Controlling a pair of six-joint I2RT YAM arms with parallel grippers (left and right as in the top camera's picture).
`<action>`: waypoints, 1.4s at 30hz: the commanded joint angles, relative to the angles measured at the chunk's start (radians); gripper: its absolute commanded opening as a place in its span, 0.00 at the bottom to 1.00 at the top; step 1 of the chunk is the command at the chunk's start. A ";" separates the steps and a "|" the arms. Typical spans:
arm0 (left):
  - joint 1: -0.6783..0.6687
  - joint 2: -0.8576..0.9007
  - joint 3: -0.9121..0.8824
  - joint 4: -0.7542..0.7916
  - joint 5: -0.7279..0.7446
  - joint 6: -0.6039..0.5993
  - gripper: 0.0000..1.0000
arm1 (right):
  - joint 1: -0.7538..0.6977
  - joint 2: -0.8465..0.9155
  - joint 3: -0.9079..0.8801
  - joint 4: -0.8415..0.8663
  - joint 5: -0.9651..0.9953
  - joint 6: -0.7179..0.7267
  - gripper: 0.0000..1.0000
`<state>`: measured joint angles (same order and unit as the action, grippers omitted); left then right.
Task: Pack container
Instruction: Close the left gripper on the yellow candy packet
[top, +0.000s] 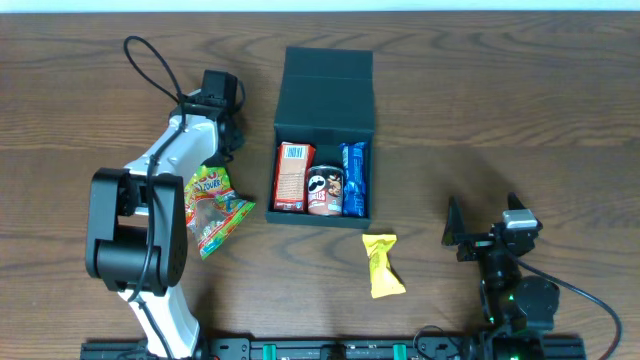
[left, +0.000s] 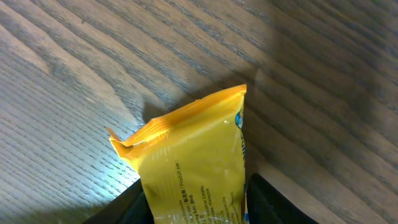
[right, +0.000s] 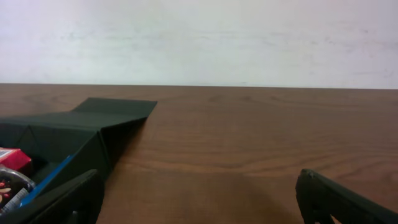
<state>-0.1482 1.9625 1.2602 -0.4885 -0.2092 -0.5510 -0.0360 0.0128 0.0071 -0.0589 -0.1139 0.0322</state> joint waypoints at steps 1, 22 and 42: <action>-0.003 0.012 0.013 0.002 -0.034 0.006 0.49 | -0.015 -0.002 -0.002 -0.005 0.002 -0.011 0.99; 0.002 0.013 -0.001 0.027 -0.061 0.005 0.54 | -0.015 -0.002 -0.002 -0.005 0.002 -0.011 0.99; 0.013 0.013 -0.047 0.072 -0.005 -0.013 0.54 | -0.015 -0.002 -0.002 -0.005 0.002 -0.011 0.99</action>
<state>-0.1394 1.9625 1.2194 -0.4229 -0.2127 -0.5529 -0.0360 0.0128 0.0071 -0.0589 -0.1143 0.0322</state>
